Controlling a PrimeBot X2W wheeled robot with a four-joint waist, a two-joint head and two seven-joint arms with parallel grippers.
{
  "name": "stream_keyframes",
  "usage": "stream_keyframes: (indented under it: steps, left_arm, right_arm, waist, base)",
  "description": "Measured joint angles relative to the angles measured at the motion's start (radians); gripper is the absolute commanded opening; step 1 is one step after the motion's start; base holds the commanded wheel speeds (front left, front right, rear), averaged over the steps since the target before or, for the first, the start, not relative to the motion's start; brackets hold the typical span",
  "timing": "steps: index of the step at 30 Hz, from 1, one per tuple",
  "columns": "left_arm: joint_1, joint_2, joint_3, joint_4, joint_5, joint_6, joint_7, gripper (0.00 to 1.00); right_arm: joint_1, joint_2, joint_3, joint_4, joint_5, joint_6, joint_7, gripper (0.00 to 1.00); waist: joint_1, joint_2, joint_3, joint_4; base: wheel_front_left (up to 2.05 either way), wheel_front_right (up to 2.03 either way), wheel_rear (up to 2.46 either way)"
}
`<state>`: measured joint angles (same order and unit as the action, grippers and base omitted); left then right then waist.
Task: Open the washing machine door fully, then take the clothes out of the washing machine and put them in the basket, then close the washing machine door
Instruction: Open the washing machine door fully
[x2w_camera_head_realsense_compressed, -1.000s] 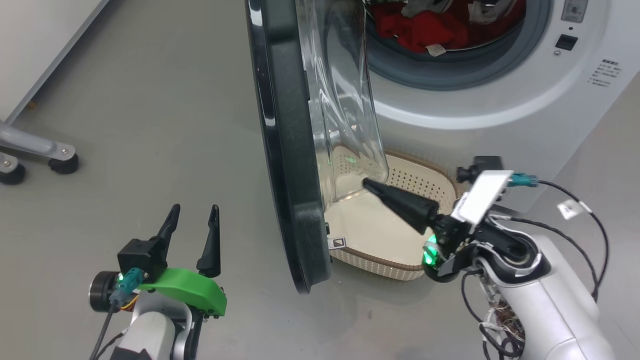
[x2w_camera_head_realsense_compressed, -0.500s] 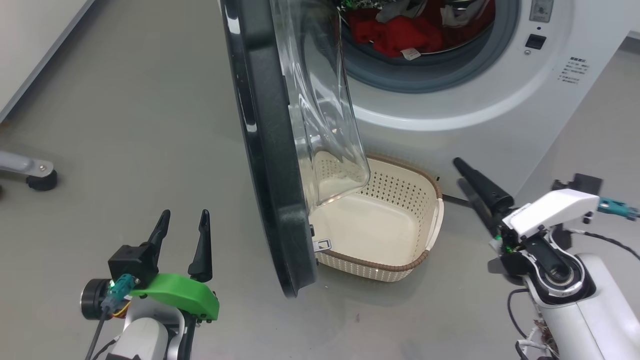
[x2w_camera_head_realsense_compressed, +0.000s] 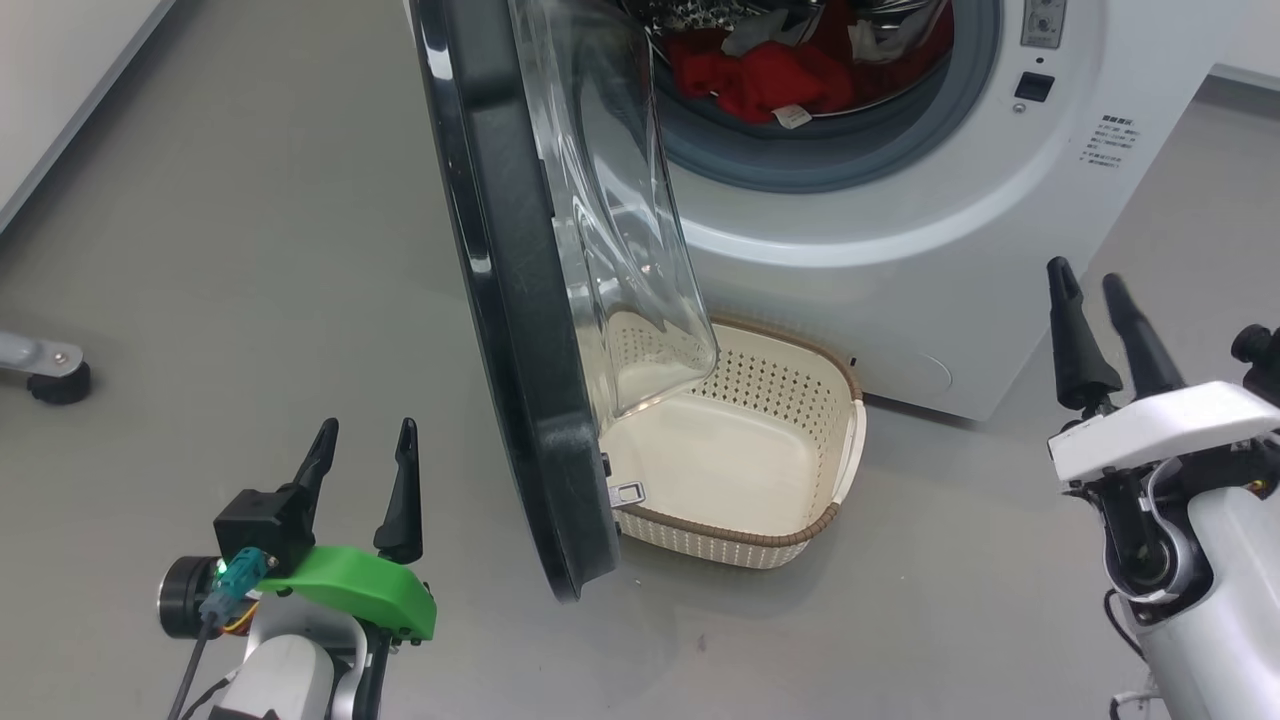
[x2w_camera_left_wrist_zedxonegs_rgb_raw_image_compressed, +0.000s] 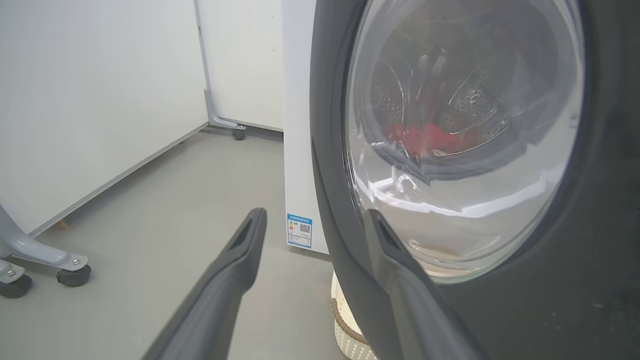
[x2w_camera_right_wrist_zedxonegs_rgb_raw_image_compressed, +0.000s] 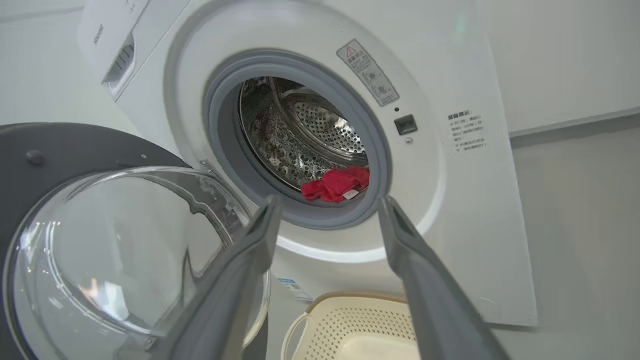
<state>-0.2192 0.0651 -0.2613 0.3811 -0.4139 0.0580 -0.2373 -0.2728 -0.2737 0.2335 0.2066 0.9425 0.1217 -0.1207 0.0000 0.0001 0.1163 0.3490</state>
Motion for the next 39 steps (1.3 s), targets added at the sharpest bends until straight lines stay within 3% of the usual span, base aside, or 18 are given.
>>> stream_keyframes:
  steps: [6,12,18,26,39]
  left_arm:
    - [0.0,0.001,-0.001,0.0,0.0,0.0,0.008,1.0]
    - [0.012,0.006,-0.005,0.002,0.0,0.0,0.01,1.0]
    - [0.02,0.007,-0.007,0.002,0.0,0.0,0.016,1.0]
    - [0.027,0.008,-0.009,0.0,0.0,0.007,0.017,1.0]
    - [0.035,0.008,-0.01,-0.002,0.0,0.007,0.022,1.0]
  right_arm:
    - [0.0,-0.023,0.053,0.018,-0.212,-0.004,-0.148,1.0]
    - [0.036,-0.028,0.101,0.064,-0.349,-0.066,-0.144,1.0]
    - [0.061,0.001,0.11,0.092,-0.401,-0.114,-0.143,1.0]
    - [0.076,0.026,0.1,0.091,-0.477,-0.149,-0.14,1.0]
    - [0.102,0.065,0.065,0.086,-0.523,-0.16,-0.14,1.0]
  waist:
    - [0.0,0.0,-0.008,-0.003]
    - [0.0,0.0,-0.028,-0.006]
    - [0.0,0.0,-0.037,-0.007]
    - [0.0,0.0,-0.042,-0.007]
    - [0.0,0.0,-0.048,-0.003]
  base:
    - [0.0,0.0,0.0]
    - [0.0,0.0,0.0]
    - [0.0,0.0,0.0]
    - [0.0,0.0,0.0]
    - [0.0,0.0,0.0]
